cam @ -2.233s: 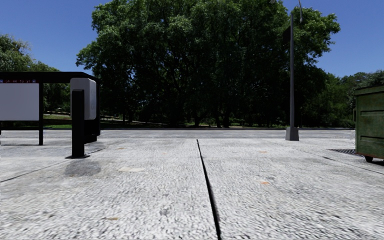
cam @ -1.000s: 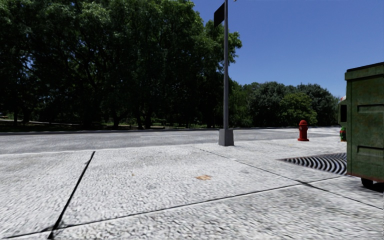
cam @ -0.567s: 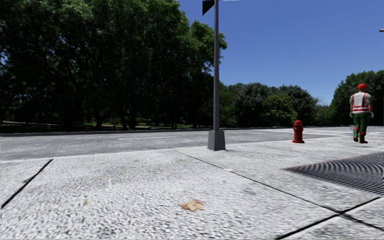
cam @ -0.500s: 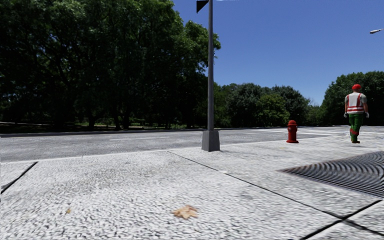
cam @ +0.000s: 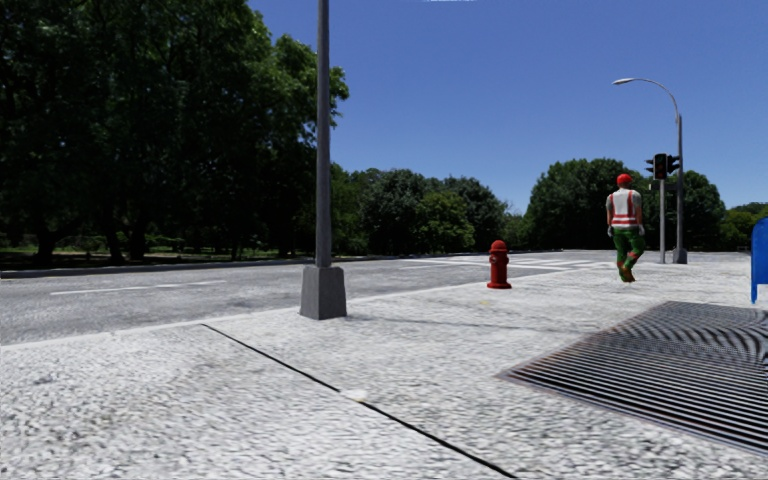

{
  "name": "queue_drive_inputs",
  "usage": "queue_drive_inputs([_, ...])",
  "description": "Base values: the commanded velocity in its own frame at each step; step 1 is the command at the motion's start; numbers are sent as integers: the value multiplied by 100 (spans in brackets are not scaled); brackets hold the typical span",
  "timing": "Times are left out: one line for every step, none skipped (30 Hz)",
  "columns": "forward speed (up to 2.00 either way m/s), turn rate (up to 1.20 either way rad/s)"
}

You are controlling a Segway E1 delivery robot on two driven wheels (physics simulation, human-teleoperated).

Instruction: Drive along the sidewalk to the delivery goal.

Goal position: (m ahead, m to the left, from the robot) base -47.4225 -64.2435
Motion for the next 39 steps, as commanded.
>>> queue_drive_inputs([200,-58])
queue_drive_inputs([200,-58])
queue_drive_inputs([200,-58])
queue_drive_inputs([200,-58])
queue_drive_inputs([200,-58])
queue_drive_inputs([200,-58])
queue_drive_inputs([200,-58])
queue_drive_inputs([200,-58])
queue_drive_inputs([200,-58])
queue_drive_inputs([200,-58])
queue_drive_inputs([200,-58])
queue_drive_inputs([200,-58])
queue_drive_inputs([200,-58])
queue_drive_inputs([200,-58])
queue_drive_inputs([200,-58])
queue_drive_inputs([200,-58])
queue_drive_inputs([200,-58])
queue_drive_inputs([200,-58])
queue_drive_inputs([200,-58])
queue_drive_inputs([200,-58])
queue_drive_inputs([200,-58])
queue_drive_inputs([200,-58])
queue_drive_inputs([200,-58])
queue_drive_inputs([200,-58])
queue_drive_inputs([200,-58])
queue_drive_inputs([200,-58])
queue_drive_inputs([200,-58])
queue_drive_inputs([200,-58])
queue_drive_inputs([200,-58])
queue_drive_inputs([200,-58])
queue_drive_inputs([200,-58])
queue_drive_inputs([200,-58])
queue_drive_inputs([200,-58])
queue_drive_inputs([200,-58])
queue_drive_inputs([200,-57])
queue_drive_inputs([200,-57])
queue_drive_inputs([200,-56])
queue_drive_inputs([200,-56])
queue_drive_inputs([200,-56])
